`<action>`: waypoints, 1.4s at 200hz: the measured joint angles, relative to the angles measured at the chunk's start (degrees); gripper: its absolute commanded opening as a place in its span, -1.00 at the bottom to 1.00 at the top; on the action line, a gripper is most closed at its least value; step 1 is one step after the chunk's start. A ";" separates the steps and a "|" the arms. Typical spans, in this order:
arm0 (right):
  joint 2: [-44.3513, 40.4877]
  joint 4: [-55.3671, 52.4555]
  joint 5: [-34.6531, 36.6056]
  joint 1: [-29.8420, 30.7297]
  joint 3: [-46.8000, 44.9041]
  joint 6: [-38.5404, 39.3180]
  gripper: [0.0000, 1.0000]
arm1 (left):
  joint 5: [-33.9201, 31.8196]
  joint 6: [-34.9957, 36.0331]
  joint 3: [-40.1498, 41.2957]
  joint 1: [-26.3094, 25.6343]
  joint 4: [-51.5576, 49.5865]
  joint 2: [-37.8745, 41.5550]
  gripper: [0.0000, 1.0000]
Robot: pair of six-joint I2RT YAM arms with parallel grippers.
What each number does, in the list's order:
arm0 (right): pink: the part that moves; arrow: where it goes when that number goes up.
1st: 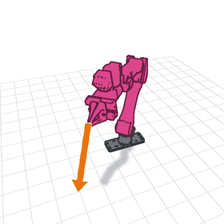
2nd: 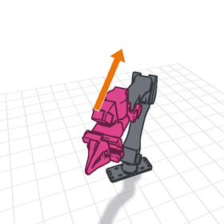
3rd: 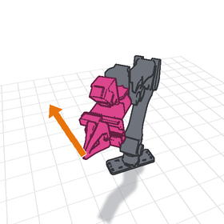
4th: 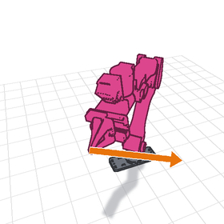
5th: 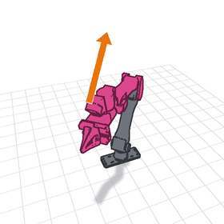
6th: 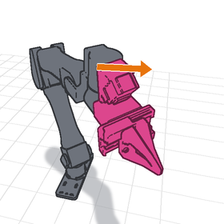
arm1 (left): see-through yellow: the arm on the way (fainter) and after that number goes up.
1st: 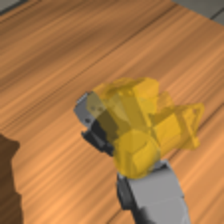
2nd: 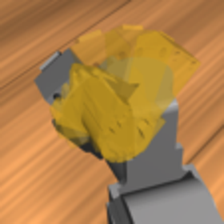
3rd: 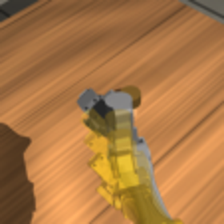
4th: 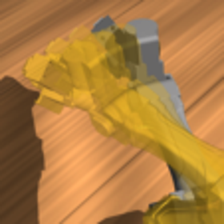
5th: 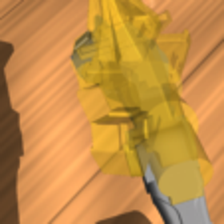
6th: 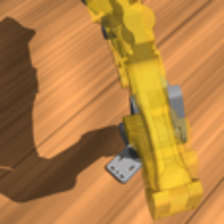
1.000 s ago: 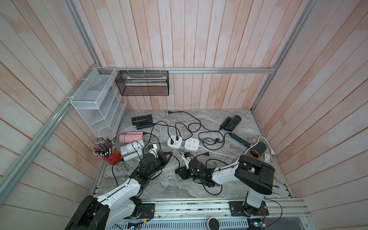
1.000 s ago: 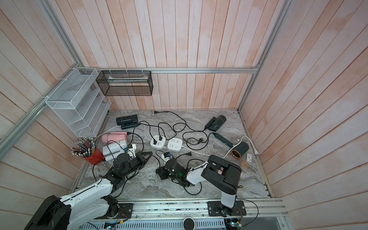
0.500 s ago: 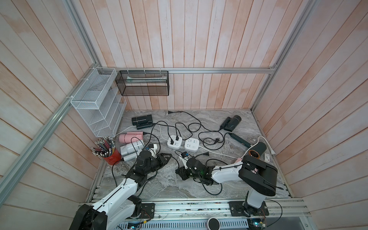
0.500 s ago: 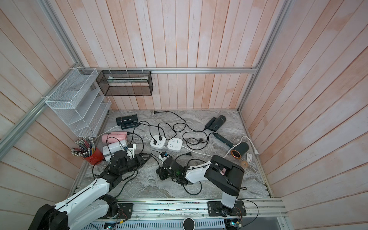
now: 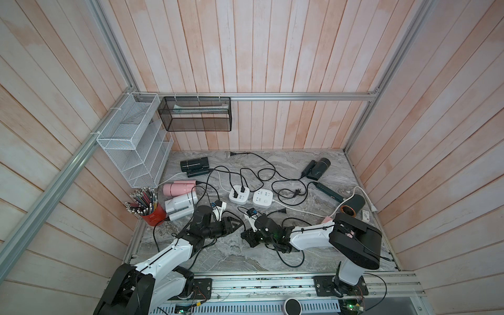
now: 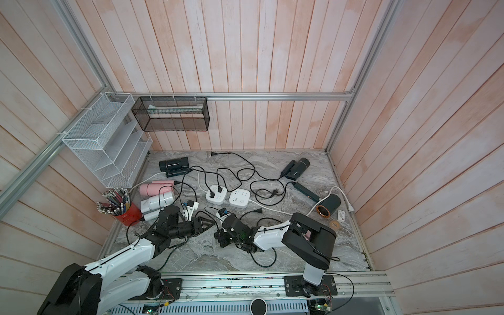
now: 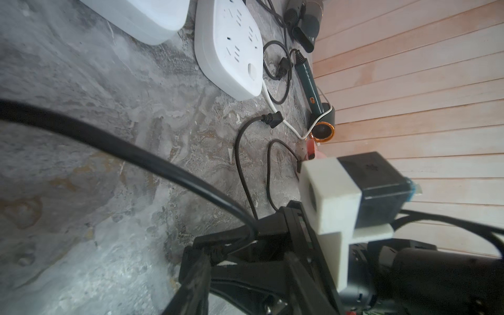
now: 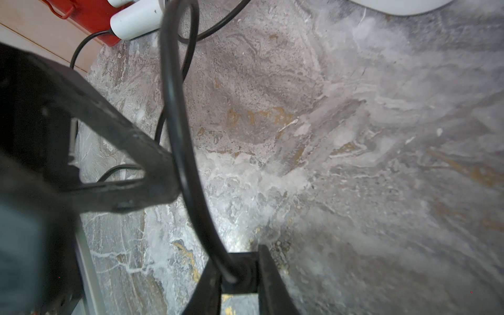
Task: Charge the blow dryers
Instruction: Pick up the plug from the center of the board.
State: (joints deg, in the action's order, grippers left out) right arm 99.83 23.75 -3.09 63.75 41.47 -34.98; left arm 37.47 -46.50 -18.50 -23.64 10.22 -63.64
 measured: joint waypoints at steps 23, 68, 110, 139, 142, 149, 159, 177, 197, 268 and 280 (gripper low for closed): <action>0.00 -0.59 -0.02 0.09 0.33 0.48 -0.64 | -0.35 0.44 -0.20 -2.62 1.38 -3.43 -0.18; 0.00 -1.05 0.00 0.28 0.59 0.76 -0.64 | -2.14 0.44 -0.59 -3.67 3.89 -6.14 -0.28; 0.00 -1.20 0.00 0.35 0.68 1.16 -0.67 | -3.28 0.46 -1.44 -3.72 6.54 -7.34 -0.37; 0.00 -1.27 0.00 0.39 0.70 1.60 -0.66 | -3.43 0.68 -1.77 -3.85 7.58 -8.96 -0.46; 0.00 -1.27 0.00 0.42 0.72 1.62 -0.67 | -3.45 0.61 -1.77 -3.91 7.58 -9.11 -0.48; 0.00 -1.33 0.02 0.42 0.79 1.77 -0.66 | -3.45 0.74 -1.77 -3.98 7.61 -9.40 -0.52; 0.00 -1.57 0.02 0.42 0.90 1.92 -0.66 | -3.45 1.03 -1.77 -4.17 7.61 -9.60 -0.55; 0.00 -1.70 0.13 0.48 0.96 2.03 -0.63 | -3.48 1.11 -1.77 -4.42 7.65 -9.64 -0.65; -0.13 -1.95 0.28 0.57 0.96 2.05 -0.54 | -3.82 1.20 -1.77 -4.55 7.63 -9.64 -0.80; -6.62 -4.98 2.21 0.63 0.48 2.16 -0.06 | -7.23 -2.78 -1.70 -4.55 8.13 -7.74 -0.87; -8.37 -5.05 2.38 0.63 0.15 2.08 -0.04 | -8.13 -4.66 -1.51 -4.55 9.14 -6.82 -0.87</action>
State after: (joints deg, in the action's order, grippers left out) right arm 91.46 18.70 -0.71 64.38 41.63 -32.91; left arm 29.34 -51.16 -20.01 -28.18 19.35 -70.46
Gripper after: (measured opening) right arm 0.472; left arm 0.091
